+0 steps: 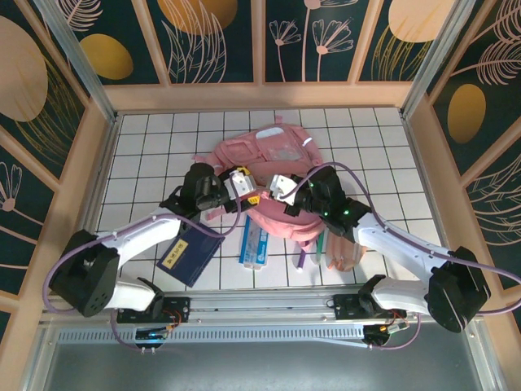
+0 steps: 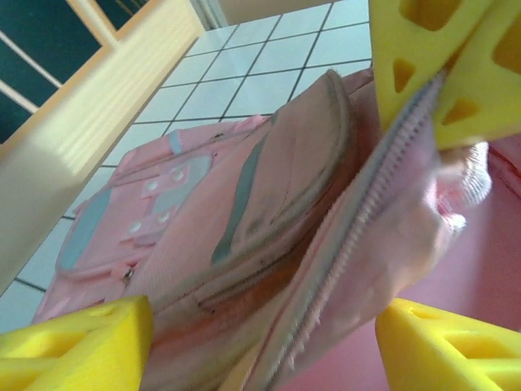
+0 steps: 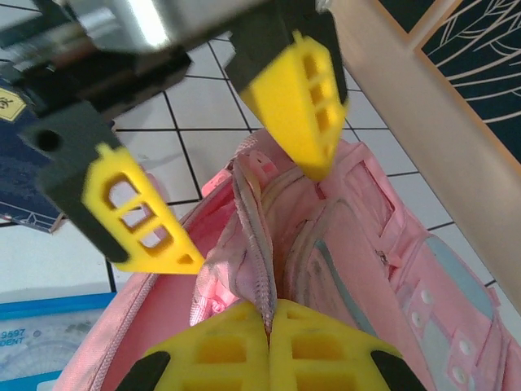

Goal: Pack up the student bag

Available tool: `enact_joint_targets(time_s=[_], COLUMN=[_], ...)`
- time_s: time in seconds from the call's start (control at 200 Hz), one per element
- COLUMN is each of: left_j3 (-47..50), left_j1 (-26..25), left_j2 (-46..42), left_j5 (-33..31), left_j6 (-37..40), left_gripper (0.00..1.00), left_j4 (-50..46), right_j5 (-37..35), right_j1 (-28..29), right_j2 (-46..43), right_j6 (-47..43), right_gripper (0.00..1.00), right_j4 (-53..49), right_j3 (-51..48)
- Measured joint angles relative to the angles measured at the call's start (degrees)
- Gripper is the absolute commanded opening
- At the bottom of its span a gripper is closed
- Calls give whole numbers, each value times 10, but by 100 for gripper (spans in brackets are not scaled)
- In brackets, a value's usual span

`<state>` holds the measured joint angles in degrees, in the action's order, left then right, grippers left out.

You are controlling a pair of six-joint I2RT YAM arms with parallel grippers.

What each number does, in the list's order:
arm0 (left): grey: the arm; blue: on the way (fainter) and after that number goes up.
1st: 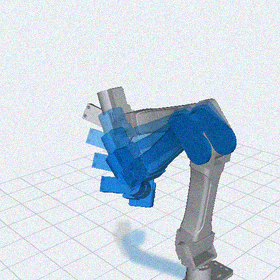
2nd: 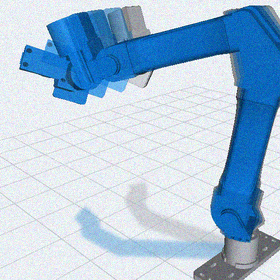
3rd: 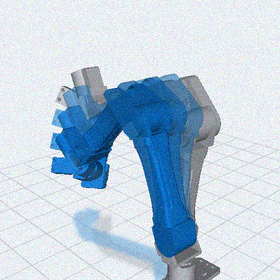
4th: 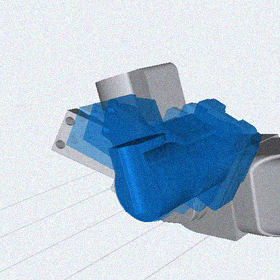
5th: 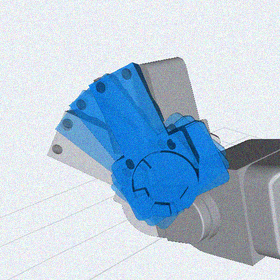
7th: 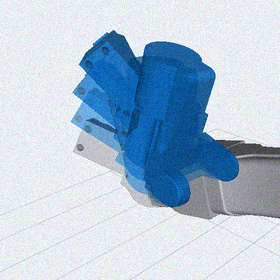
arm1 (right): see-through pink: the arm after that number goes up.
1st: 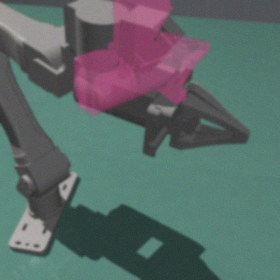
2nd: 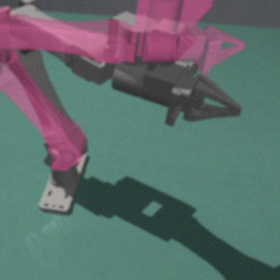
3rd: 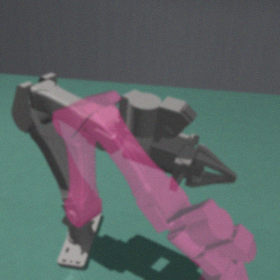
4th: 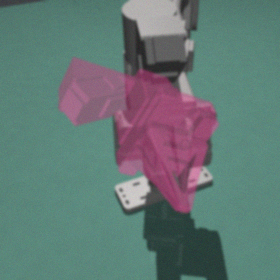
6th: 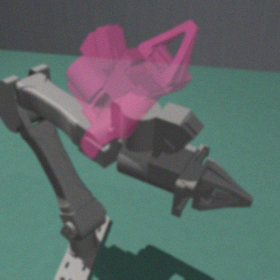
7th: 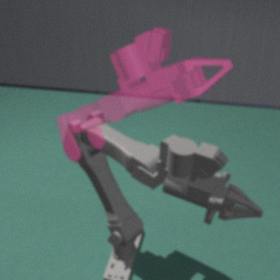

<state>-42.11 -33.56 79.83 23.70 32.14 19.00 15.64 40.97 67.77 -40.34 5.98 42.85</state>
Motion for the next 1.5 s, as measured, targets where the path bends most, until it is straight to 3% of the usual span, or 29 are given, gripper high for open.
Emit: enact_joint_targets(time_s=[0.085, 0.155, 0.225, 0.28, 0.285, 0.3, 0.305, 0.315, 0.335, 0.43, 0.505, 0.631, 0.731, 0.841, 0.996, 1.131, 1.311, 1.401, 1.501], left_j3=[-9, -16, -27, -34, -35, -36, -36, -37, -38, -37, -30, -17, -1, 5, 5, 5, 5, 7, 7], left_j1=[0, -1, -3, -4, -4, -4, -4, -4, -4, -5, -5, 6, 27, 45, 51, 55, 59, 63, 68], left_j2=[23, 38, 51, 57, 58, 59, 59, 59, 59, 59, 57, 55, 55, 55, 55, 55, 54, 54, 54], left_j5=[14, 27, 39, 42, 43, 44, 44, 43, 43, 33, 17, 3, -3, -3, -1, 8, 18, 18, 17], left_j6=[14, 23, 33, 41, 44, 45, 45, 48, 49, 56, 58, 53, 40, 34, 34, 34, 37, 39, 43], left_gripper=[55, 30, 0, 0, 0, 0, 0, 0, 0, 0, 0, 0, 0, 0, 0, 0, 0, 0, 0], left_j4=[0, -2, -2, -5, -5, -5, -5, -5, -5, -1, 10, 36, 71, 90, 95, 95, 95, 95, 95], right_j5=[8, 10, 9, 9, 10, 10, 9, 10, 9, -2, -43, -201, -213, -172, -85, -18, 58, 83, 92], right_j1=[0, 0, 0, 1, 2, 3, 3, 3, 5, 7, 7, -9, -71, -122, -135, -157, -196, -199, -199], right_j2=[-1, -4, -8, -13, -14, -16, -17, -20, -23, -50, -72, -80, -80, -74, -30, 18, 113, 137, 142], right_j6=[-4, -9, -12, -13, -14, -15, -12, -13, -13, -3, 55, 311, 527, 751, 986, 1098, 1178, 1220, 1259], right_gripper=[0, 1, 27, 42, 46, 83, 91, 97, 99, 99, 99, 99, 97, 96, 96, 96, 92, 75, 38], right_j4=[3, 9, 12, 16, 16, 18, 17, 18, 18, 18, 16, -47, -107, -180, -259, -263, -223, -191, -154], right_j3=[-7, -14, -20, -21, -21, -21, -21, -21, -21, -21, -18, 35, 68, 64, 64, 64, 82, 87, 89])
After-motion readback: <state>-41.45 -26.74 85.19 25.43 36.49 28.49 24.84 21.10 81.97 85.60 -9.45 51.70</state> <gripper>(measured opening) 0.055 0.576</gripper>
